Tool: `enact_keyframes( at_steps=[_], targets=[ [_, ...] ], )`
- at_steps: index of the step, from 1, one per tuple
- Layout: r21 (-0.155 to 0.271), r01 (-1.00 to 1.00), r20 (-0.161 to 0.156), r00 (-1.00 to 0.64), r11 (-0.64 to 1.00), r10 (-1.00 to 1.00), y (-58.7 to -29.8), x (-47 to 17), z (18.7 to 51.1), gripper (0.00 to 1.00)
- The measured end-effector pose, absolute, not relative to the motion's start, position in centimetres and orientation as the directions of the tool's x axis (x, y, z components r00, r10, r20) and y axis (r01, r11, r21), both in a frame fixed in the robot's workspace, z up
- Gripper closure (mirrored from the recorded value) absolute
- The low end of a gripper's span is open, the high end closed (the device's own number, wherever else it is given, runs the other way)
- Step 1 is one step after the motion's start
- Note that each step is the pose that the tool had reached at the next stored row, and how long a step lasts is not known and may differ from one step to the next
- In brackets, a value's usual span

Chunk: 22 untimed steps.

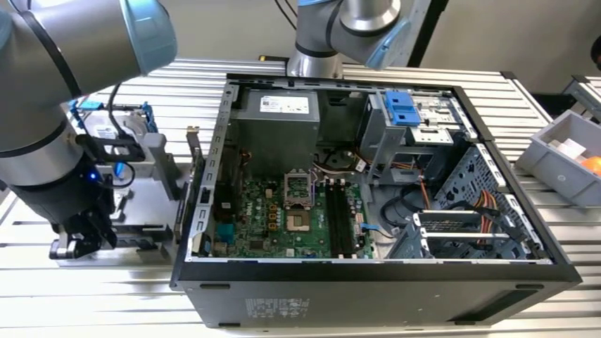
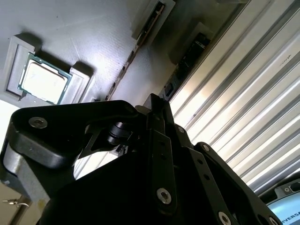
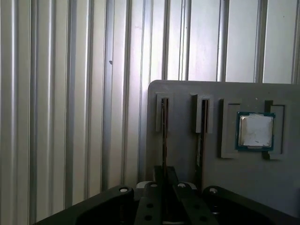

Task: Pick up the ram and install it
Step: 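Pick up the ram and move it above insertion slot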

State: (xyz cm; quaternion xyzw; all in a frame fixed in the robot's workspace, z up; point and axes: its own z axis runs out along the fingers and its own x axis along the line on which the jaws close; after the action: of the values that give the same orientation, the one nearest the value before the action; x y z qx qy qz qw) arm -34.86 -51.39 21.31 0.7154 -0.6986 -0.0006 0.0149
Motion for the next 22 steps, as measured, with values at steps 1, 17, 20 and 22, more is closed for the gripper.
enact_keyframes(
  at_steps=[1, 17, 20, 22],
  targets=[
    [0.022, -0.999, 0.020, 0.024, -0.024, -1.000, -51.4, -34.9, 21.4, 1.00],
    [0.022, -0.999, 0.020, 0.024, -0.024, -1.000, -51.4, -34.9, 22.9, 1.00],
    [0.022, -0.999, 0.020, 0.024, -0.024, -1.000, -51.4, -34.9, 23.2, 1.00],
    [0.022, -0.999, 0.020, 0.024, -0.024, -1.000, -51.4, -34.9, 23.3, 1.00]
  ],
)
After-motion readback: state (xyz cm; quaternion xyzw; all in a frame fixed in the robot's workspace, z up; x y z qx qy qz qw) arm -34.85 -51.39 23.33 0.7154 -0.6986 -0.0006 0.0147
